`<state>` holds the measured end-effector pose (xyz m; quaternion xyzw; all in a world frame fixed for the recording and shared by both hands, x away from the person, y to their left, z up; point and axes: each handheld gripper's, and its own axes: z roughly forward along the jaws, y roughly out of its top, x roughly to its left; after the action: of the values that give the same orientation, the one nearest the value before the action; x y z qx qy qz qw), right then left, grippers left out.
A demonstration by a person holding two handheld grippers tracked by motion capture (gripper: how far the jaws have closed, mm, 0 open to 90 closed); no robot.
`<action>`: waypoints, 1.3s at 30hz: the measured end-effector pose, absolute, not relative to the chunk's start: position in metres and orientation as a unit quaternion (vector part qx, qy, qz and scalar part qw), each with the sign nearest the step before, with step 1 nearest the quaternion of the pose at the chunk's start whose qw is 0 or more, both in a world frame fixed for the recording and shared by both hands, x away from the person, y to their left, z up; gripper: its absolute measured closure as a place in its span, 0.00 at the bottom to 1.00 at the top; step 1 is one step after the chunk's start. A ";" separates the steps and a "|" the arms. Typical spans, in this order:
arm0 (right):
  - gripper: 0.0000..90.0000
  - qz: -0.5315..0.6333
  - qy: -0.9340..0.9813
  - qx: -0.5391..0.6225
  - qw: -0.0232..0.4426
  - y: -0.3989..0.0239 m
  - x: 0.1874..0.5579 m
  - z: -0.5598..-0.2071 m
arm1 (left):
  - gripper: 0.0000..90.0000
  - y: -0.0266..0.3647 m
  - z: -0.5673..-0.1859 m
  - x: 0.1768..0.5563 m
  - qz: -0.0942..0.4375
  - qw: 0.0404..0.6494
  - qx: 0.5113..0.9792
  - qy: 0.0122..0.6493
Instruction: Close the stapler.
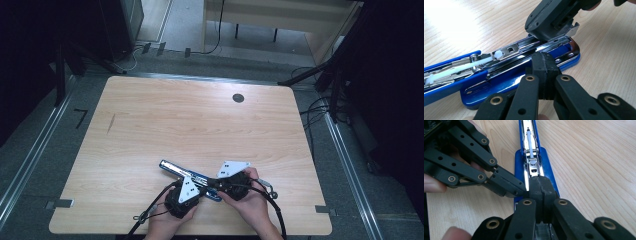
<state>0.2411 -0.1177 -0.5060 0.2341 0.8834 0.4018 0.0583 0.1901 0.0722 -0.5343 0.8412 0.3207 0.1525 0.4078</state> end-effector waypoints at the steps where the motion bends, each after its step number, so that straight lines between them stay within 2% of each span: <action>1: 1.00 0.403 0.883 0.234 0.058 -0.118 0.241 -0.506 | 1.00 0.072 -0.534 0.190 0.152 0.408 0.841 0.321; 12: 1.00 0.419 0.874 0.239 0.064 -0.118 0.242 -0.499 | 1.00 0.086 -0.530 0.191 0.133 0.426 0.829 0.337; 24: 1.00 0.429 0.872 0.228 0.060 -0.094 0.248 -0.489 | 1.00 0.153 -0.525 0.200 0.145 0.435 0.793 0.402; 39: 1.00 0.424 0.878 0.215 0.053 -0.059 0.261 -0.484 | 1.00 0.186 -0.529 0.215 0.164 0.409 0.775 0.453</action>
<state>0.2610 -0.0594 -0.4836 0.2153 0.8781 0.4241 0.0525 0.2151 0.1865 -0.5289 0.7754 0.4527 0.1640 0.4086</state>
